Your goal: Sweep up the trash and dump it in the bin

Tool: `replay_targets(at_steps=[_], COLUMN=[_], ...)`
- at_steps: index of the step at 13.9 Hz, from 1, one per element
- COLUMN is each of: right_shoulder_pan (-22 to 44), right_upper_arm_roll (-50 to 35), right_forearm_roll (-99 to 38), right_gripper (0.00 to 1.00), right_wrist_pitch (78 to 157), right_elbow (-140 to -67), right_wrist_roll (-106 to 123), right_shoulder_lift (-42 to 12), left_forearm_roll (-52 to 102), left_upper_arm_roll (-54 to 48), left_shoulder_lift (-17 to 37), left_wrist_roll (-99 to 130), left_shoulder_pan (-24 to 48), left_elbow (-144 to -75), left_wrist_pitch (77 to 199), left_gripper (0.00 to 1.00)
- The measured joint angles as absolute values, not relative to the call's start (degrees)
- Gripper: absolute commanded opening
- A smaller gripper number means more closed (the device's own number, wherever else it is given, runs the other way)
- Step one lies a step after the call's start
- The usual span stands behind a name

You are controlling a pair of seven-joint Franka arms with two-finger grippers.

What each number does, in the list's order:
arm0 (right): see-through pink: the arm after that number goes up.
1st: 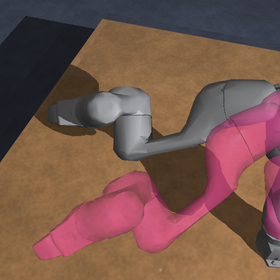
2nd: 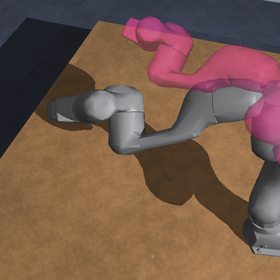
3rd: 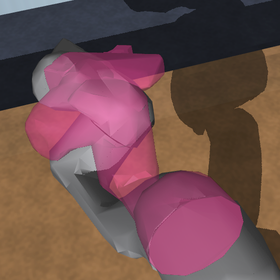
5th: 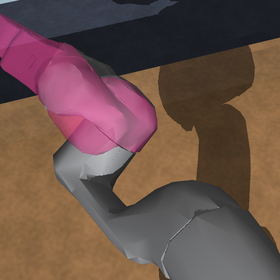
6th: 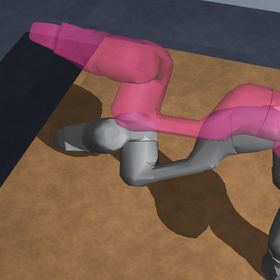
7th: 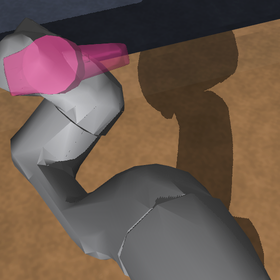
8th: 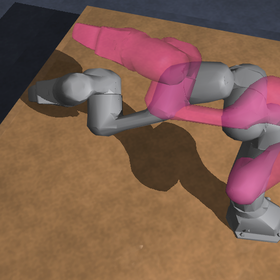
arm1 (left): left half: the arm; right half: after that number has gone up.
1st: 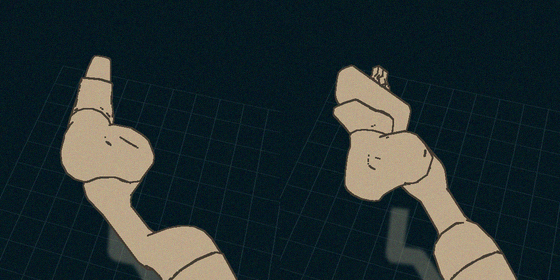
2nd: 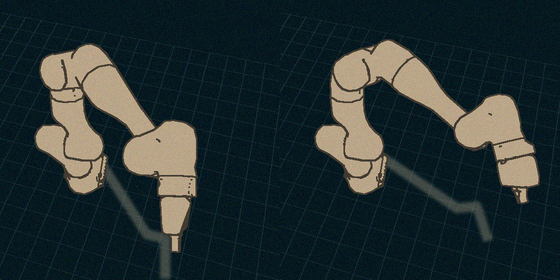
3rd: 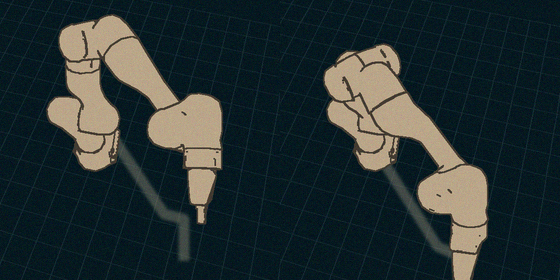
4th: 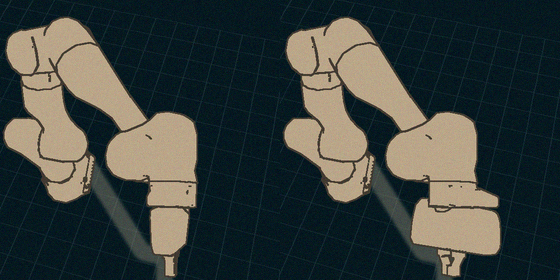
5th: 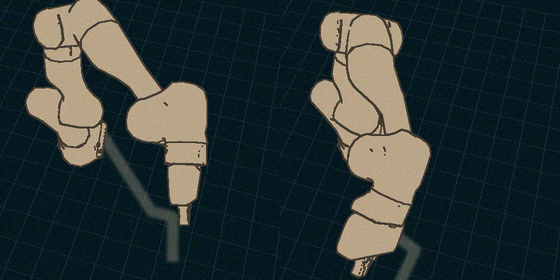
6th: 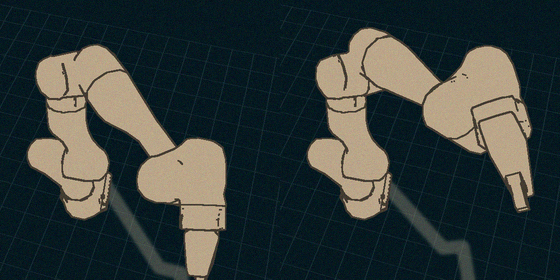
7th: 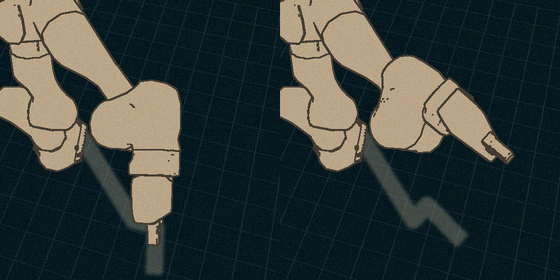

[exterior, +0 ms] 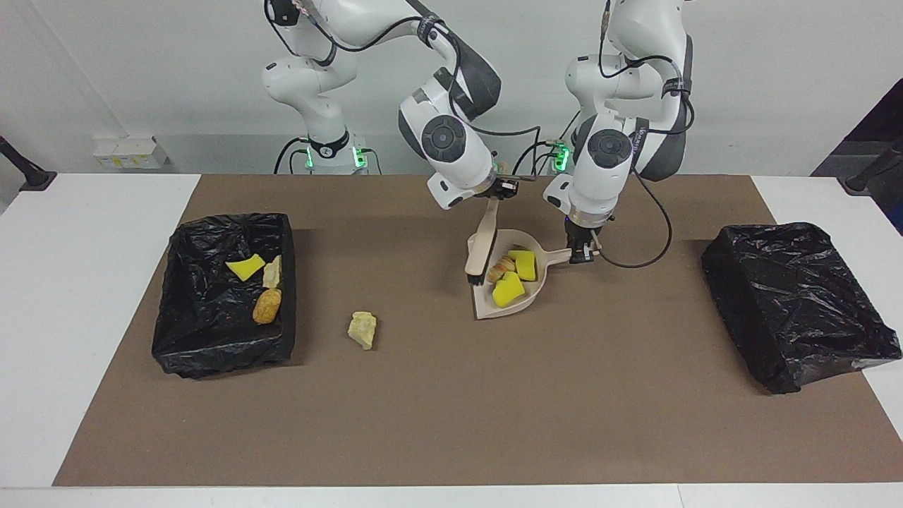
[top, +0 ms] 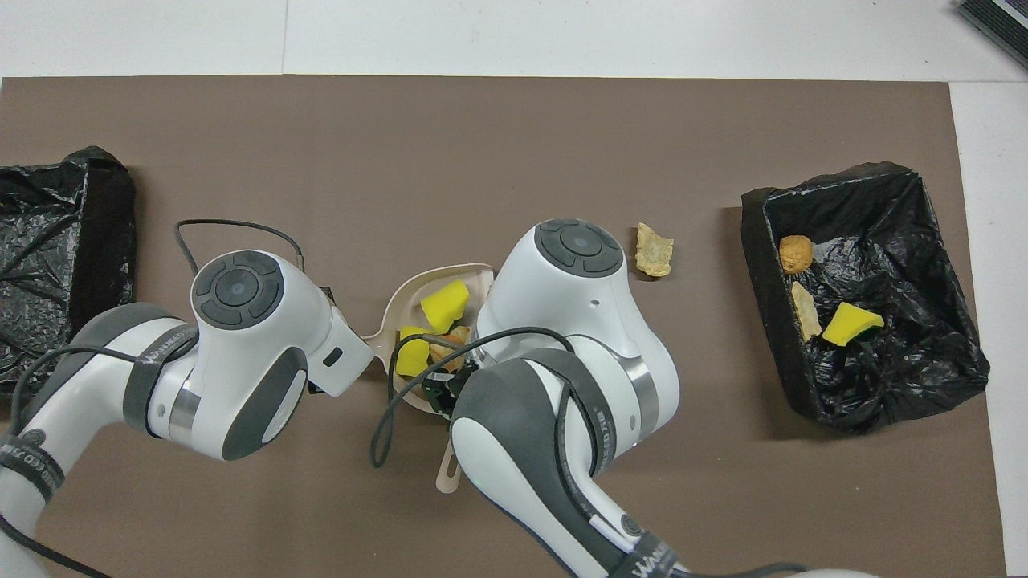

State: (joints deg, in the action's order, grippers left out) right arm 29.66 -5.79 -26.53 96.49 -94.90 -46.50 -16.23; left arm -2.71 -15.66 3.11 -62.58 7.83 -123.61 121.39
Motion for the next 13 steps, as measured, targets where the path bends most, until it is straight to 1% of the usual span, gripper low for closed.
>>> replay_targets(at_steps=[2, 4, 7, 10, 13], right_shoulder_pan=[27.3, 24.4, 19.6, 13.9, 12.6], right_upper_arm_roll=[-5.7, -5.7, -5.6, -5.5, -5.5], right_forearm_roll=[-18.2, -12.5, -4.6, 3.0, 9.3], right_gripper=[0.0, 0.0, 0.0, 0.0, 0.0], right_wrist_pitch=[89.9, 85.9, 85.1, 85.0, 85.0], right_elbow=[-92.3, -91.1, -90.9, -91.0, -91.0], right_wrist_roll=[-46.5, -43.7, -36.4, -24.5, -17.0], right_shoulder_lift=[-16.2, -16.3, -16.9, -18.8, -22.7], left_forearm_roll=[-2.2, -2.2, -2.1, -2.1, -2.1], left_upper_arm_roll=[-15.7, -15.9, -16.2, -16.4, -16.5], left_shoulder_lift=[3.2, 3.2, 3.2, 3.2, 3.2], left_wrist_roll=[-59.3, -56.2, -52.8, -51.4, -50.9], left_shoulder_pan=[7.8, 7.9, 8.2, 9.2, 9.7], left_elbow=[-123.6, -123.7, -123.7, -123.8, -123.8], left_wrist_pitch=[121.7, 121.7, 121.8, 121.7, 121.7], left_gripper=[0.0, 0.0, 0.0, 0.0, 0.0])
